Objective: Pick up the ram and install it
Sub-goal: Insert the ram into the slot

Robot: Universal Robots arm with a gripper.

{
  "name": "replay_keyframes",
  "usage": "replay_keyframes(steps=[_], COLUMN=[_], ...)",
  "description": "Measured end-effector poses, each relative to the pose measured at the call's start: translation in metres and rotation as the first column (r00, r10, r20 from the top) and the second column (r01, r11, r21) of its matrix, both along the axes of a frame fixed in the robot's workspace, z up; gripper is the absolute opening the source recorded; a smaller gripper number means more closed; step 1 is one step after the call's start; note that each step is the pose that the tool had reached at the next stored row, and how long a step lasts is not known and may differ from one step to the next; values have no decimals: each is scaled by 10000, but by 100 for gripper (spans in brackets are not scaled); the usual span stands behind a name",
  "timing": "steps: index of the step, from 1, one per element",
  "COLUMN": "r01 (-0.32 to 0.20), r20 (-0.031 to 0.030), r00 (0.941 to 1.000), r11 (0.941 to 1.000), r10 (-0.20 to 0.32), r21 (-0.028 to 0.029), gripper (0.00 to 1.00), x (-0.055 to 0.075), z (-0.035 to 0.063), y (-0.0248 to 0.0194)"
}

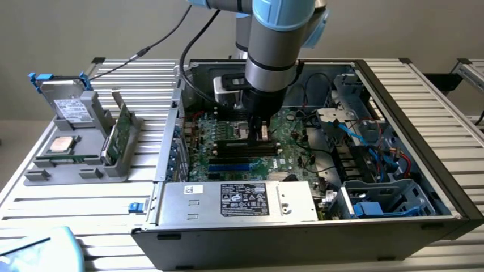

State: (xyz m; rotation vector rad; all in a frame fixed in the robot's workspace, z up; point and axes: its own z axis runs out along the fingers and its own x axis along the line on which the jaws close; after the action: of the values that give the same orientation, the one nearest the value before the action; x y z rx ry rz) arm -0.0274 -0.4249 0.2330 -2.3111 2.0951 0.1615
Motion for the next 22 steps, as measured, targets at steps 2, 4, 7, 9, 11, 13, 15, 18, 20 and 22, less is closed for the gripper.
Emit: replay_keyframes(steps=[2, 4, 7, 9, 11, 13, 15, 18, 20, 22], r01=[0, -2, -10, -8, -10, -10, -8, -9, -8, -10], r20=[-68, -159, -260, -260, -261, -255, -224, -85, -13, -13], r00=[10000, 9999, 9997, 9997, 9997, 9997, 9997, 10000, 10000, 10000], r11=[10000, 10000, 10000, 10000, 10000, 10000, 10000, 10000, 9999, 9998], r10=[0, 2, 10, 8, 10, 10, 8, 8, 8, 9], r21=[1, 1, 2, 3, 3, 3, 2, -51, -147, -201], gripper=[14, 14, 14, 14, 14, 14, 14, 14, 14, 14], x=[1, 13, 47, 47, 51, 57, 60, 60, 60, 61], z=[0, 0, -1, 1, 5, 8, 10, 12, 11, 9], y=[-15, -38, -55, -55, -55, -55, -55, -55, -50, -44])
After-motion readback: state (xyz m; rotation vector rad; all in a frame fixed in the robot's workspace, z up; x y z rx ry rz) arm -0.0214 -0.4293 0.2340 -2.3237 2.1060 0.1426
